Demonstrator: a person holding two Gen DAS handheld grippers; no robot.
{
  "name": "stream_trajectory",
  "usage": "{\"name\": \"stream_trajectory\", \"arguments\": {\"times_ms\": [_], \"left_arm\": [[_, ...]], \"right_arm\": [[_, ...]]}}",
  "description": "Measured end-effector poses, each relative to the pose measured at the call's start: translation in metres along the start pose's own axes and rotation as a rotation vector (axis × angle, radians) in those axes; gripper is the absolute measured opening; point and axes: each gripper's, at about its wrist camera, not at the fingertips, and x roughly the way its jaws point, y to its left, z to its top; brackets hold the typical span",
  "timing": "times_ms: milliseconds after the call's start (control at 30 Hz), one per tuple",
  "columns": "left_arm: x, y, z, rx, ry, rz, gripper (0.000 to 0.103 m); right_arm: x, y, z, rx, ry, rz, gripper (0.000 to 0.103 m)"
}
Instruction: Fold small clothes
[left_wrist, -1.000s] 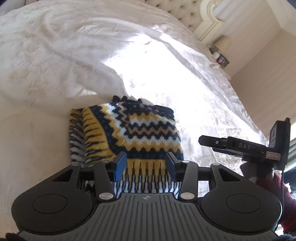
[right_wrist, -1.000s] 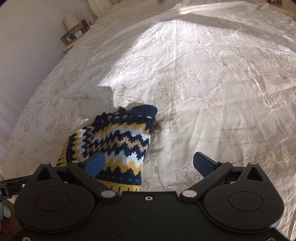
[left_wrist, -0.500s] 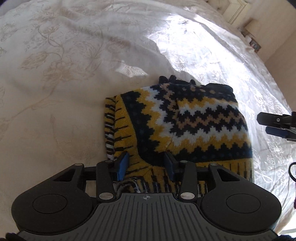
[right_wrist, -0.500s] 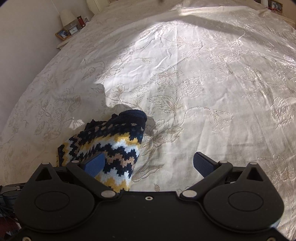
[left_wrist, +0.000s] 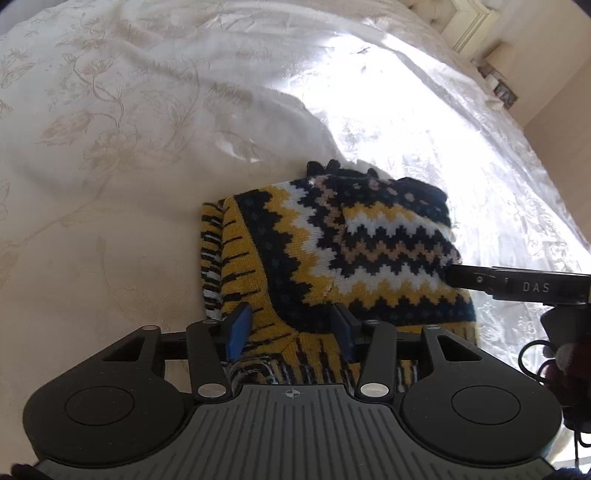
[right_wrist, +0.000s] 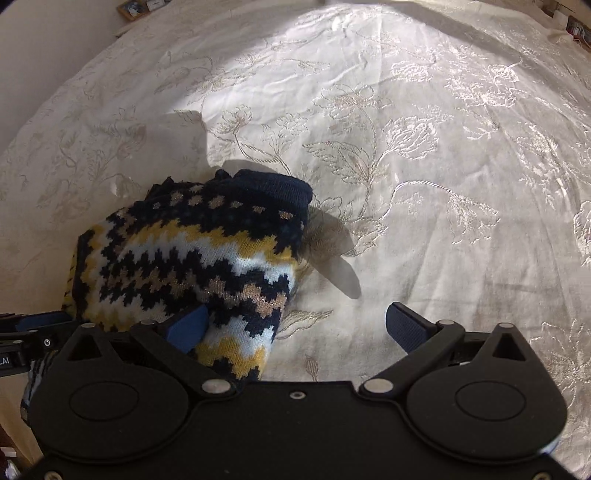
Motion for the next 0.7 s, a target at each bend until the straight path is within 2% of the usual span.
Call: {"name": "stream_trajectory", "arguments": {"times_ms": [67,233,367,467,600,700], "left_arm": [[-0.015,-0.007,-0.003,0.018,-0.03,0.016,0.067],[-0.059,-0.02,-0.019,0.026,-0.114,0.01,0.076],[-0.088,-0.03,-0.033,0.004,-0.166,0.008,0.091],[-0.107,-0.035,-0.041,-0.021,-0.19,0.003,0.092],[-0.127,-0.039,-0.046,-0.038,-0.181,0.006,0.091],[-0.14,-0.042,-0.048,-0.027,-0.164,0.053,0.091]], "right_arm": [[-0.025,-0.003,-0.007,-0.003,-0.058,0.016,0.102],[-0.078,0.001,-0.027,-0.02,-0.151,0.033,0.102],[-0.108,0.007,-0.041,-0.013,-0.178,0.053,0.102],[-0.123,0.012,-0.051,-0.006,-0.178,0.053,0.102],[-0.14,0.02,-0.064,-0.002,-0.186,0.055,0.102],[-0.156,0.027,-0.074,0.001,-0.219,0.061,0.102]]}}
